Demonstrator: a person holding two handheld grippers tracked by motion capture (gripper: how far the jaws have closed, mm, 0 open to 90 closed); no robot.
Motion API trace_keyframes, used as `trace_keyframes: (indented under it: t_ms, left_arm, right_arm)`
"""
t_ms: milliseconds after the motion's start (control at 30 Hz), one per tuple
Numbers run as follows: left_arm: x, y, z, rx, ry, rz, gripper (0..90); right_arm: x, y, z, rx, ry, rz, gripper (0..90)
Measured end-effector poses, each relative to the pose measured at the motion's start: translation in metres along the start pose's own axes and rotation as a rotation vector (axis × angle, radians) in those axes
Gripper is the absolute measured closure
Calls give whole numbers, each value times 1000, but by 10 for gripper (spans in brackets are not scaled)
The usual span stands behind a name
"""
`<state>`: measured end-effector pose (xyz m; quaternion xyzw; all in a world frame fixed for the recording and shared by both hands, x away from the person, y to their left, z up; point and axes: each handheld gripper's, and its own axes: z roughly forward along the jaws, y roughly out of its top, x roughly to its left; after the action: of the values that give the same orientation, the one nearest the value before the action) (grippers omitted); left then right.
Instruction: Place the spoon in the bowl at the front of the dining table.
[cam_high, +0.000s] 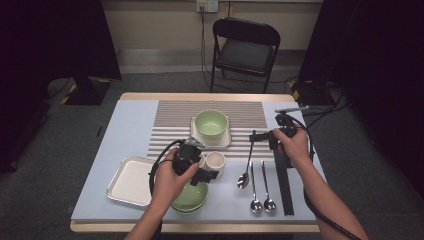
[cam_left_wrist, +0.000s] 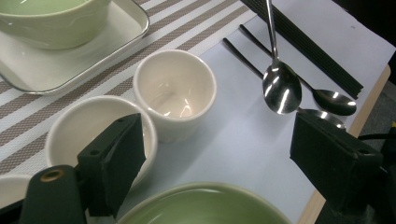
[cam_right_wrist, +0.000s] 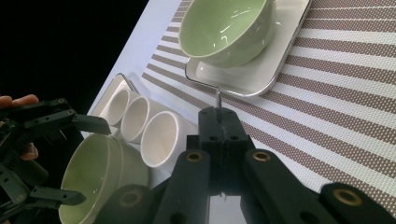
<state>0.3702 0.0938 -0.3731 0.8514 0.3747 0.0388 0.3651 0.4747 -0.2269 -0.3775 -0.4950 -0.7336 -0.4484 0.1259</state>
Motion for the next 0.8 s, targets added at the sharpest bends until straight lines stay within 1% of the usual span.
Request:
trace_keyframes:
  t_ms: [100,133,300,333,400,467,500,533,567,633,667,700,767,800]
  left_arm:
    - [3,-2,-3,-8,-4,-7,174]
    - [5,-2,-4,-7,-1,-3,174]
    - [9,-5,-9,-8,24,-3,174]
    - [9,-5,-9,-17,25,-10,174]
    - [11,-6,-11,-2,30,-2,174]
    - [13,-7,-11,-9,27,-12,174]
    - [14,-8,-12,1,33,-6,174]
    - [14,-8,-12,3,34,-8,174]
    - [15,-9,-12,-3,35,-10,174]
    - [16,-11,-13,-2,32,-13,174]
    - [17,-12,-13,-7,30,-14,174]
    - [17,-13,-14,0,36,-17,174]
    - [19,-15,-14,-10,27,-17,174]
    - [20,-15,-15,-4,29,-21,174]
  right_arm:
    - [0,1,0,3,0,5,900]
    - [1,1,0,1,-2,5,900]
    - [0,3,-1,-3,-3,3,900]
    - [0,3,-1,-3,-5,5,900]
    - [0,3,-1,-3,-9,7,900]
    - [1,3,-2,1,-15,6,900]
    - [1,3,-2,1,-17,7,900]
    - [1,3,-2,0,-17,8,900]
    - [1,4,-3,2,-13,9,900]
    - [1,5,-3,1,-21,4,900]
    - [1,5,-3,0,-18,8,900]
    - [1,6,-3,-3,-16,6,900]
    - [1,7,-4,-3,-17,9,900]
    - [1,8,-4,-3,-13,12,900]
